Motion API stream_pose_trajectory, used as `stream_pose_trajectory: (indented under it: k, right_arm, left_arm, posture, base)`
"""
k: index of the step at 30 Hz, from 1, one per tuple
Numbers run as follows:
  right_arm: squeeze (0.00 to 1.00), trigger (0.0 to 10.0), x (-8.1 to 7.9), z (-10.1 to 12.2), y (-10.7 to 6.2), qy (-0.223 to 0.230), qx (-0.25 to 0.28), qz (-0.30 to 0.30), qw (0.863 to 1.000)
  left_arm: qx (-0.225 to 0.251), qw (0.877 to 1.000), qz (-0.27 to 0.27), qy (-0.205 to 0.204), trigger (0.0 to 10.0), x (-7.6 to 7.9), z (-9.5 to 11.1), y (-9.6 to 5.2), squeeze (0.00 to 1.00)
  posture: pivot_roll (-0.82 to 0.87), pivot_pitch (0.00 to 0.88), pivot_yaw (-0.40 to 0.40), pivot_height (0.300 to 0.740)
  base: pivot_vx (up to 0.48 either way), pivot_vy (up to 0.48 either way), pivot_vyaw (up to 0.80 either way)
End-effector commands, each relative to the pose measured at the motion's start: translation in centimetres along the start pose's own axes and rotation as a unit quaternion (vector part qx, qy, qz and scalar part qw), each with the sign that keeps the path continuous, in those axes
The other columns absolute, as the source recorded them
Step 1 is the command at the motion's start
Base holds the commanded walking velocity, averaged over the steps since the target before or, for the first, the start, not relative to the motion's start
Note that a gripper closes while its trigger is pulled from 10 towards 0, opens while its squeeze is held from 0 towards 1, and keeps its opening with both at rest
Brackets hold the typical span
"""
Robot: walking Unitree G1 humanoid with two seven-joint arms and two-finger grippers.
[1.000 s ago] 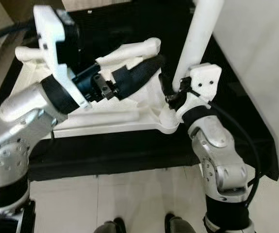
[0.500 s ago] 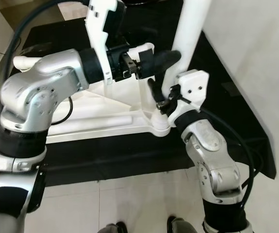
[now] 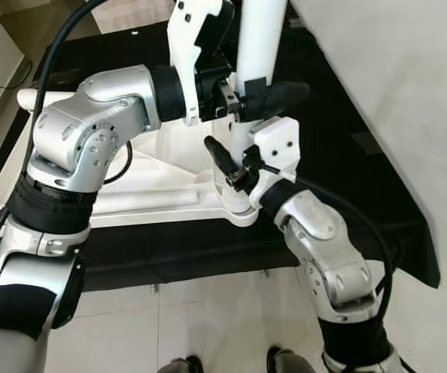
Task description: Building children table
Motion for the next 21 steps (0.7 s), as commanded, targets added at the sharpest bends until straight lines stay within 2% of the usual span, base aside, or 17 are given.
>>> stream_pose_trajectory:
  k: [1,5,12,18,21]
  right_arm:
    - [0.00,10.0,-2.9,-1.2,0.2,0.010,-0.021,0.080,0.997]
    - [0.00,10.0,-2.9,-1.4,0.4,0.003,-0.028,0.090,0.996]
    - [0.00,10.0,-1.8,-0.9,1.1,-0.012,-0.021,0.088,0.996]
    - [0.00,10.0,-1.1,0.0,1.9,-0.022,-0.003,0.092,0.996]
    - [0.00,10.0,-0.9,0.1,2.0,-0.024,-0.001,0.092,0.995]
  left_arm:
    - [-0.013,0.999,0.042,0.029,0.0,-1.4,-0.1,-0.5,0.00]
    - [-0.013,0.997,0.060,0.043,0.0,-1.8,-0.1,-0.5,0.00]
    - [0.016,0.991,0.118,0.054,0.0,-2.7,1.2,-0.9,0.00]
    - [0.048,0.984,0.164,0.052,0.0,-4.2,2.9,-2.2,0.00]
    - [0.053,0.983,0.172,0.049,0.0,-4.5,3.0,-2.5,0.00]
  posture:
    - [-0.01,0.185,0.115,0.740]
    - [-0.01,0.181,0.111,0.740]
    - [-0.02,0.167,0.095,0.740]
    - [-0.03,0.138,0.082,0.740]
    - [-0.03,0.132,0.082,0.740]
  base:
    - [0.000,0.000,0.00]
    - [0.000,0.000,0.00]
    - [0.000,0.000,0.00]
    - [0.000,0.000,0.00]
    - [0.000,0.000,0.00]
Point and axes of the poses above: a point about 5 cm out from each wrist's last joint towards the gripper, its own y axis pointing out of the wrist towards the gripper, its own z axis along the axis of the wrist's last joint, x = y × z, the point moved 2 cm from there along y, pointing out of the wrist towards the gripper, and after that the axes turned 2 degrees about y, right-handed, at the moved point
